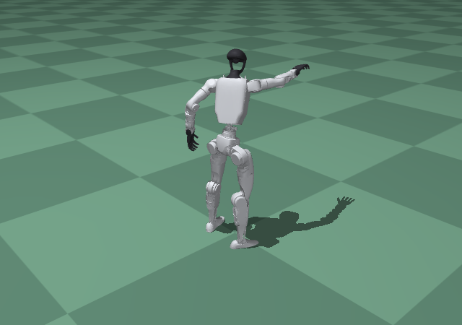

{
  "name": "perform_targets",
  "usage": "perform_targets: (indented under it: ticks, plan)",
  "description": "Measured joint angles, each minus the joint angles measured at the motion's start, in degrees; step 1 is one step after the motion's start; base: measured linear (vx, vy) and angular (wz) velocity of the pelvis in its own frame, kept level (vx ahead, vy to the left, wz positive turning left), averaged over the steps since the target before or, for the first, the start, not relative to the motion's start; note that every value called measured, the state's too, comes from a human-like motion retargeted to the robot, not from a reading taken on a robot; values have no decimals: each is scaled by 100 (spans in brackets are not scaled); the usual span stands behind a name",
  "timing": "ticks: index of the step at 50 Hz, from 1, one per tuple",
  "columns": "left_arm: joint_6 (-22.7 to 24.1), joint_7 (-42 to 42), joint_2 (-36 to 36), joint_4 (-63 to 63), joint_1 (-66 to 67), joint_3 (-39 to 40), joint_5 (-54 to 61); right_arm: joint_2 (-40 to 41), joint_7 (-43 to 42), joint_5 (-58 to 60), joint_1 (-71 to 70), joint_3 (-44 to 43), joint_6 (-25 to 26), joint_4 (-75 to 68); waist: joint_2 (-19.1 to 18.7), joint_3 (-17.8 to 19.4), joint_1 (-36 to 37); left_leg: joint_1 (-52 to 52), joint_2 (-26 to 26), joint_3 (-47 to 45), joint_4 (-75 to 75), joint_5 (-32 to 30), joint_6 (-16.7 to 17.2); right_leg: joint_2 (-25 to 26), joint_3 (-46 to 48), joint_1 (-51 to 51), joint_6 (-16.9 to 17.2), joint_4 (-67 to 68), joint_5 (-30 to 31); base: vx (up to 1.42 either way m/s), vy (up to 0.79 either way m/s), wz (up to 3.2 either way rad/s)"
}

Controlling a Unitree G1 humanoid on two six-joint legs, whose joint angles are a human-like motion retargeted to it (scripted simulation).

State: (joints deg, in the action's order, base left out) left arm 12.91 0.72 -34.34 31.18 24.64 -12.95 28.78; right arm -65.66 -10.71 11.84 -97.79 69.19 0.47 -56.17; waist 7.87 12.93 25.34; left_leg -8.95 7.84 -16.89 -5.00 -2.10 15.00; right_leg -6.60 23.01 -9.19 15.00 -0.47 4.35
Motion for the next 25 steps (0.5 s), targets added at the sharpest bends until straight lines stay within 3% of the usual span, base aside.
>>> perform_targets:
  ticks: [7,15,20,25]
  plan:
    - [-151,135,340,99,91,197,184,306,-114,-613,-203,711,-114,2431,-85,32,-33,116,160,-76,0,34,0,148,-86,34,0,37,5,2,-5,-11]
    - [-253,123,576,186,402,307,-35,-300,164,-94,836,849,-445,4996,-74,86,-392,267,178,-191,0,117,-2,137,-208,93,0,88,-69,0,0,0]
    - [-190,170,638,236,500,383,-188,-901,327,566,1665,950,-643,5131,-27,124,-635,276,146,-291,0,127,0,128,-268,66,0,54,-56,0,0,0]
    - [-100,209,586,288,490,395,-247,-1364,603,1254,2358,881,-694,4054,29,140,-798,197,136,-354,0,94,0,165,-270,-23,0,5,5,-4,1,-8]
